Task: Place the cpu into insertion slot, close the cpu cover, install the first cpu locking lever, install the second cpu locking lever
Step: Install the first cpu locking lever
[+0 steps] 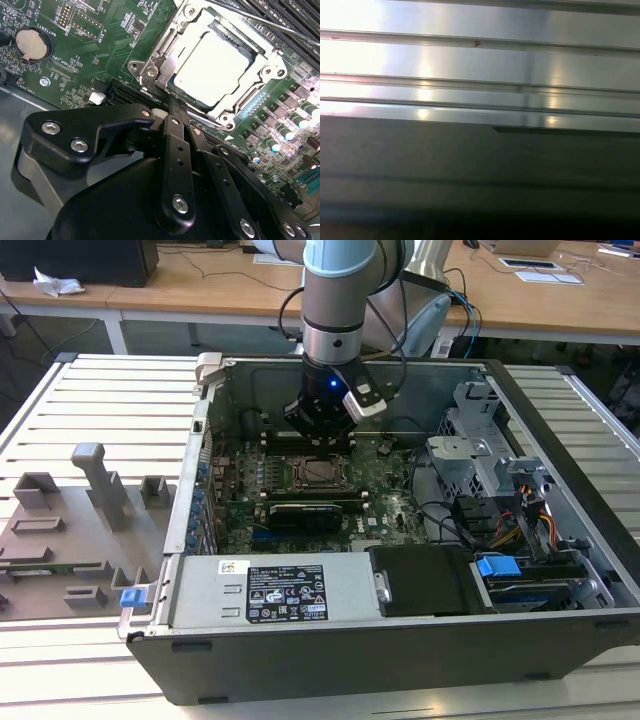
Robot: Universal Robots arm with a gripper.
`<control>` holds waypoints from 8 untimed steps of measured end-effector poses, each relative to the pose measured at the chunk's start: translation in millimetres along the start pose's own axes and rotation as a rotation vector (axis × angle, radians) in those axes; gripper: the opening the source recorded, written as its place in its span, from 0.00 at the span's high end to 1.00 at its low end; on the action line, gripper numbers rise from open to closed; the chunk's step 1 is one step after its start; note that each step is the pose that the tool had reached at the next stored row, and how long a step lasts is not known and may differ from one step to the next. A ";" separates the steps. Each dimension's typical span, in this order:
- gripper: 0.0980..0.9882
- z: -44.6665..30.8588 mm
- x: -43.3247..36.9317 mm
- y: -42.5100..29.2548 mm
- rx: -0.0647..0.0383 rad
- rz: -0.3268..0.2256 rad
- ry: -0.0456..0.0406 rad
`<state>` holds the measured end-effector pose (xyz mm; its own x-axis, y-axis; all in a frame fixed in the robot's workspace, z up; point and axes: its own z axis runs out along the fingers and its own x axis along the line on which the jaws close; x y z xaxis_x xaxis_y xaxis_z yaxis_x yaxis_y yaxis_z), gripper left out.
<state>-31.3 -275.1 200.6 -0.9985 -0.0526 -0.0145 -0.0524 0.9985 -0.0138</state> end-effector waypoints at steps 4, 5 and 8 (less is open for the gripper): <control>0.99 -0.9 -0.1 -0.1 0.000 0.000 -0.0005; 0.99 -3.6 -0.5 0.1 -0.002 0.000 -0.0023; 0.99 -5.1 -0.2 -1.3 -0.001 0.000 -0.0005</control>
<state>-31.2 -276.4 205.7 -0.9985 -0.0527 -0.0150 -0.0525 0.9985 -0.0131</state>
